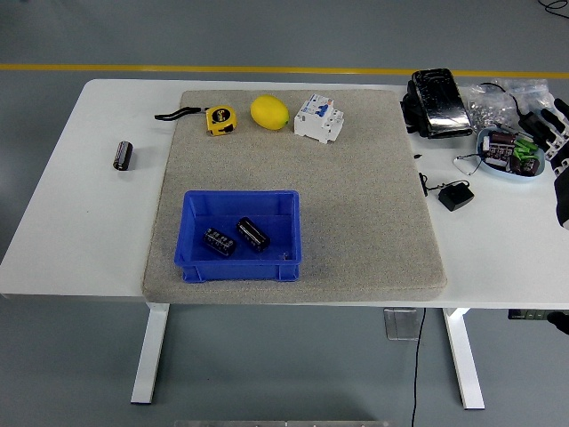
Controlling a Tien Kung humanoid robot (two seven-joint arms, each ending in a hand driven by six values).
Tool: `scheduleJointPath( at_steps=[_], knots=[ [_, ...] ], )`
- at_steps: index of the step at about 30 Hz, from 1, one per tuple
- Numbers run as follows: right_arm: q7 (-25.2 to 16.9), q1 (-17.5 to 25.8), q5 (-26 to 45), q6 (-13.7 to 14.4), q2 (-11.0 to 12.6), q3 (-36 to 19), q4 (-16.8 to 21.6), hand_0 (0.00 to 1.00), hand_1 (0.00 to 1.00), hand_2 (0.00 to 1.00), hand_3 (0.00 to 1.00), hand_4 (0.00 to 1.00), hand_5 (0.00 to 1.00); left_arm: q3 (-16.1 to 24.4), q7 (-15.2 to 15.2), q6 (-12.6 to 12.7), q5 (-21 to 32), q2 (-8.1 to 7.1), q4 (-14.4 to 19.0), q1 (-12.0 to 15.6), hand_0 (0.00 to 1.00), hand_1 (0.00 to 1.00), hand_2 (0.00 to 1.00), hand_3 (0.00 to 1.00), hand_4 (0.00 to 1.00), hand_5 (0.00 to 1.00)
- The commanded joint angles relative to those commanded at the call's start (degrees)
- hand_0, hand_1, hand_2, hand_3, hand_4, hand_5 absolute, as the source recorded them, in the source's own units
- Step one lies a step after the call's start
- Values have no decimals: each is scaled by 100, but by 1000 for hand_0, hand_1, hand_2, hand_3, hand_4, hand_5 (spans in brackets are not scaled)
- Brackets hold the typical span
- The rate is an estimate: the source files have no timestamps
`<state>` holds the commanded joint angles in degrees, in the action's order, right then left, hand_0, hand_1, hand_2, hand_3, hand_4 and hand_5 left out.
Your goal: Pick up the battery,place it into the box
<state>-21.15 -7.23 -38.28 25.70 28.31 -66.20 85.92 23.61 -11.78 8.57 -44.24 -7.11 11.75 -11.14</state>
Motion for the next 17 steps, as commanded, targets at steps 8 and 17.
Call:
scheduleJointPath(
  at_steps=[8, 17],
  knots=[
    [30, -247, 349, 84, -100, 86, -580, 989, 912, 908, 968, 998, 998, 48, -1, -30, -75, -13, 1, -16, 733, 722, 791, 638, 645, 532],
    [323, -406, 284, -74, -157, 176, -928, 978, 906, 907, 965, 998, 998, -158, -2, -51, 79, -59, 72, -30, 733, 727, 797, 646, 645, 531]
  ],
)
